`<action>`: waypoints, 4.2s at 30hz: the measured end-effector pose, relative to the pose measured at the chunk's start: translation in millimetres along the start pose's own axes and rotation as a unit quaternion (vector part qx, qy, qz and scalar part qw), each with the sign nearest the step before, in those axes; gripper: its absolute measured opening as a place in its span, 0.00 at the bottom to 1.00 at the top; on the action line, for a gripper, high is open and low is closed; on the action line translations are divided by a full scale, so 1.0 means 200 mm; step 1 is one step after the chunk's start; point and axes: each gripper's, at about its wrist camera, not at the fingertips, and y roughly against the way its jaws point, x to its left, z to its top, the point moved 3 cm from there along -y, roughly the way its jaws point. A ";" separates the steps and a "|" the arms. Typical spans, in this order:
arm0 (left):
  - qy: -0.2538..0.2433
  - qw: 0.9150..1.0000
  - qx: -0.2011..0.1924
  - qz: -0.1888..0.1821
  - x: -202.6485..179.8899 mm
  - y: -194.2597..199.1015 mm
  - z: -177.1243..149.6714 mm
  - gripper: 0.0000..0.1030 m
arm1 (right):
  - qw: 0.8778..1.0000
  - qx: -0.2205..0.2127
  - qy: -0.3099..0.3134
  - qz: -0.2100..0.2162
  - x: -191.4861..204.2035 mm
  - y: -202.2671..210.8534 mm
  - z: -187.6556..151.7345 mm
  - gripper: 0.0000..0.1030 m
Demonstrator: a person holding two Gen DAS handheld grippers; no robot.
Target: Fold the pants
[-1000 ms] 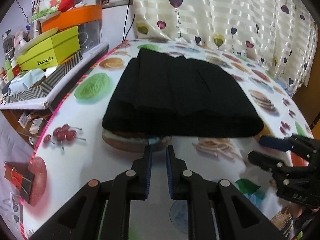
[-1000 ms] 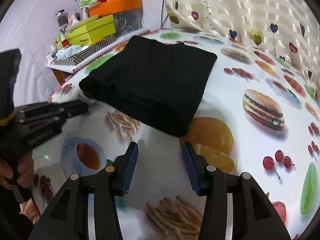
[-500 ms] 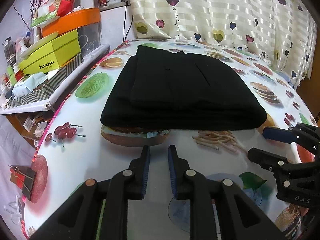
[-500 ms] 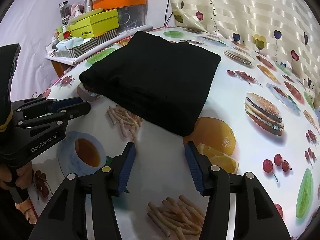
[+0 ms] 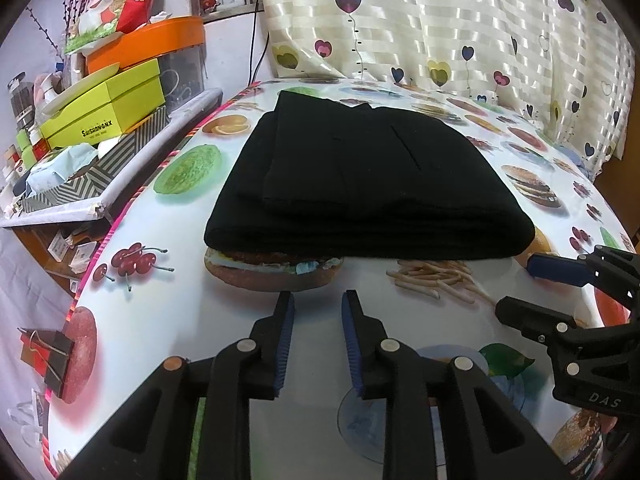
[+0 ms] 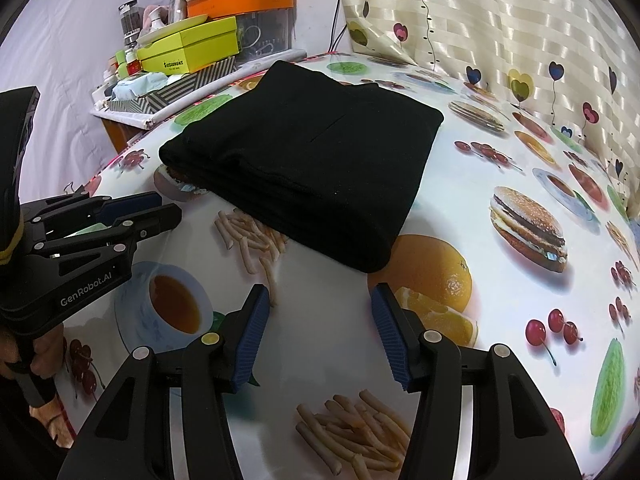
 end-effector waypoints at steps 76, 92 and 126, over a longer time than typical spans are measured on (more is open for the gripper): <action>-0.001 1.000 0.006 -0.012 -0.01 -0.02 0.00 0.60 | 1.000 0.001 0.003 0.000 0.01 -0.01 0.00 0.59; -0.001 1.000 0.006 -0.012 -0.01 -0.02 0.00 0.60 | 1.000 0.002 0.004 -0.001 0.02 -0.01 -0.01 0.62; 0.005 1.000 0.006 -0.017 -0.02 -0.03 -0.01 0.61 | 1.000 0.022 0.020 0.007 0.07 -0.10 0.06 0.96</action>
